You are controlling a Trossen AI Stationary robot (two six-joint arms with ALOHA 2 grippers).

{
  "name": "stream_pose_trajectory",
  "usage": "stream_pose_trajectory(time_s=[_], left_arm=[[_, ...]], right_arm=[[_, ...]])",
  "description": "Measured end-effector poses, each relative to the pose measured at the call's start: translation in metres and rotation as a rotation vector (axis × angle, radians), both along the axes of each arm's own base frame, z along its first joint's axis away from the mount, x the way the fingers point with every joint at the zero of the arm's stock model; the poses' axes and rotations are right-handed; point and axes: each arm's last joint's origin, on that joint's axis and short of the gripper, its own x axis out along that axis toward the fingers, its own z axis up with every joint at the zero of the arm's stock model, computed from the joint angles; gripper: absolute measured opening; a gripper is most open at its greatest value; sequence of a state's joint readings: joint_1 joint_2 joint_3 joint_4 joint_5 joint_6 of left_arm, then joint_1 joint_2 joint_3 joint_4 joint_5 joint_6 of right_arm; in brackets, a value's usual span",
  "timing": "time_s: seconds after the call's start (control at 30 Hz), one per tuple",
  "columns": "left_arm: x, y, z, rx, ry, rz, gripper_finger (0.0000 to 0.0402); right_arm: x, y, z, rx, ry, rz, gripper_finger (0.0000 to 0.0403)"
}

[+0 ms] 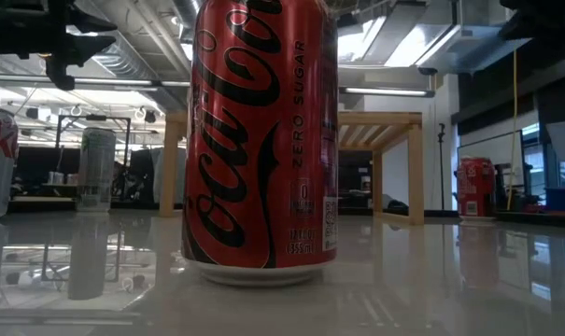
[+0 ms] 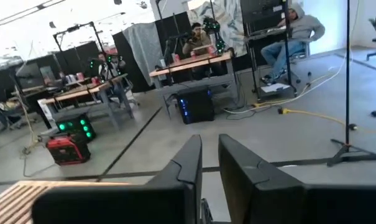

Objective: Place canned beverage on shelf
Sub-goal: Put the top red and white soda can on the shelf

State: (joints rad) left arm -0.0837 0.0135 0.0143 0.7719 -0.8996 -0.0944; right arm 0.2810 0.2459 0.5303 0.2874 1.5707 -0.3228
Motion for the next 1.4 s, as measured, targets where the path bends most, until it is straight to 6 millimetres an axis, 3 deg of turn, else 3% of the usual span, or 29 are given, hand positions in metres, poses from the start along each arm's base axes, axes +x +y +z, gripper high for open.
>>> stream_pose_trajectory(time_s=[0.27, 0.4, 0.8, 1.03, 1.4], left_arm=[[0.001, 0.002, -0.001, 0.017, 0.015, 0.02, 0.0094], [0.001, 0.002, -0.001, 0.017, 0.026, 0.023, 0.0094], [0.002, 0.002, -0.002, 0.019, 0.035, 0.019, 0.0094], [0.002, 0.002, -0.002, 0.019, 0.037, 0.019, 0.0094], [0.002, 0.002, -0.002, 0.019, 0.037, 0.019, 0.0094]], right_arm=[[0.033, 0.01, -0.002, -0.088, 0.067, 0.123, 0.0044], [0.055, 0.012, -0.006, -0.11, 0.166, 0.09, 0.0044], [0.07, -0.02, 0.024, -0.143, 0.36, 0.063, 0.0044], [0.077, -0.057, 0.015, 0.11, 0.516, 0.14, 0.0044], [0.07, -0.121, 0.01, 0.566, 0.563, 0.172, 0.0044]])
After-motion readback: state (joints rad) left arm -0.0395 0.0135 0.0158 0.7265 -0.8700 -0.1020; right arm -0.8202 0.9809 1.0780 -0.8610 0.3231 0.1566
